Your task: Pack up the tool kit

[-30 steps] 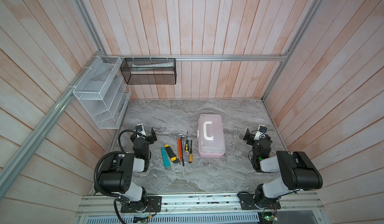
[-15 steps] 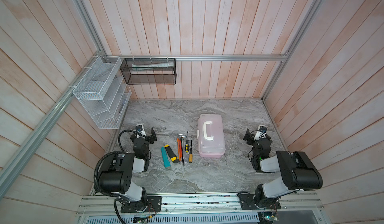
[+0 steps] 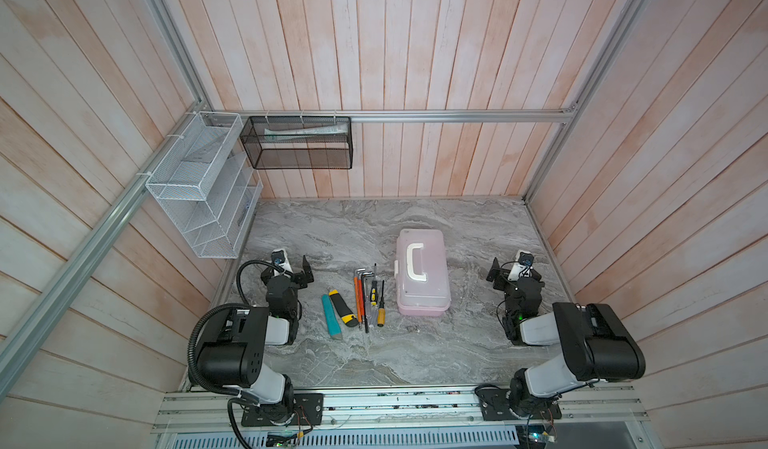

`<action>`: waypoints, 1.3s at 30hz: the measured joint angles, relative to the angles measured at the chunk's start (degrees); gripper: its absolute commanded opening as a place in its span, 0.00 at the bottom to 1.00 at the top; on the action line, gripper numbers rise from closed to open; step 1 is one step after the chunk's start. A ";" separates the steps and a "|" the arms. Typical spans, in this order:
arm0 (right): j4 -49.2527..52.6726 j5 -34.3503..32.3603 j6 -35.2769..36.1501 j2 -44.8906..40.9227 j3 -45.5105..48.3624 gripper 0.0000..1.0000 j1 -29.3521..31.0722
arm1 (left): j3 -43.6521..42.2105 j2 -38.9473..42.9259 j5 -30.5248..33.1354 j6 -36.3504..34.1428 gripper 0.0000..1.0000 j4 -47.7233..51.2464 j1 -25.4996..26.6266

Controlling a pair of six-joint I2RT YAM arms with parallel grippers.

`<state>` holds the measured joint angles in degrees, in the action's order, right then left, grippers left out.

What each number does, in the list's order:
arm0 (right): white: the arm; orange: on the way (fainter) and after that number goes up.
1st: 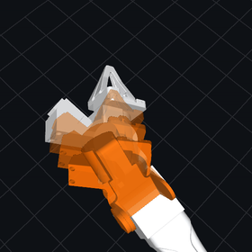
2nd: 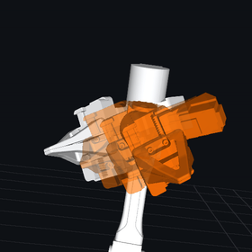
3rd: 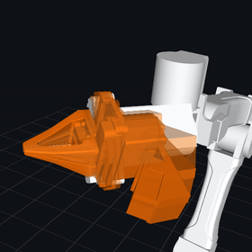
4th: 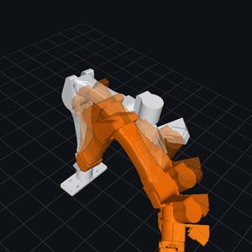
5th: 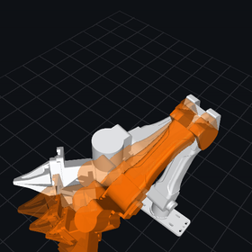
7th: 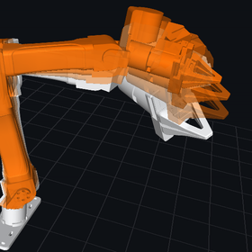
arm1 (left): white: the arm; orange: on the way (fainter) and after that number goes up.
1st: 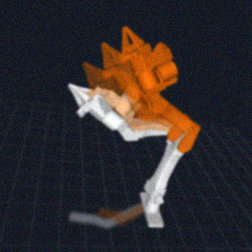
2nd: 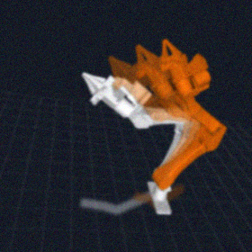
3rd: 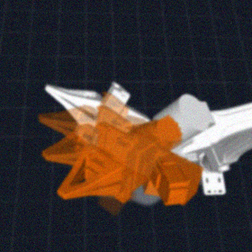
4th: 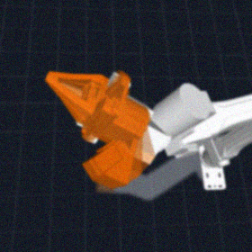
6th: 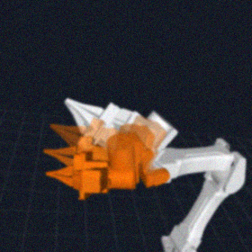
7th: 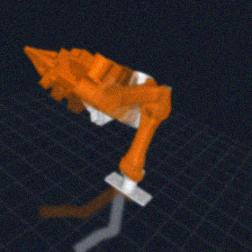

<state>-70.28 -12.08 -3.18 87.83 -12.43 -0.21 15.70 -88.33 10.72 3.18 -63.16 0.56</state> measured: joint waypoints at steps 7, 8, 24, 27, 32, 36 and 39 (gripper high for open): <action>4.28 -6.19 -0.09 -5.05 -1.31 0.98 1.86 | 5.51 10.75 4.81 -1.60 1.00 14.43 4.13; 7.28 -7.98 0.00 -6.54 -2.84 0.98 2.86 | 6.08 13.14 5.18 -1.36 1.00 15.63 4.57; 66.34 -13.42 -19.26 -16.59 -42.40 0.88 19.45 | 27.21 15.45 -13.42 19.02 1.00 55.28 8.00; 70.99 -4.90 -22.45 -16.50 -43.87 0.82 22.21 | 29.33 11.74 -21.86 20.55 1.00 56.85 11.04; 76.19 8.02 -26.16 -13.16 -46.66 0.74 25.07 | 30.91 7.26 -31.91 23.30 0.96 55.65 16.31; 77.99 15.87 -28.15 -11.13 -47.54 0.69 26.75 | 30.91 3.10 -36.52 25.92 0.92 52.89 18.62; 79.30 20.59 -28.79 -8.26 -49.29 0.67 28.00 | 30.91 -0.02 -38.01 27.04 0.91 51.78 20.83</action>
<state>9.02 8.51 -31.97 79.57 -61.71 27.79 46.61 -88.36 -27.29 30.22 -11.38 21.39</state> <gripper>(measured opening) 0.680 0.913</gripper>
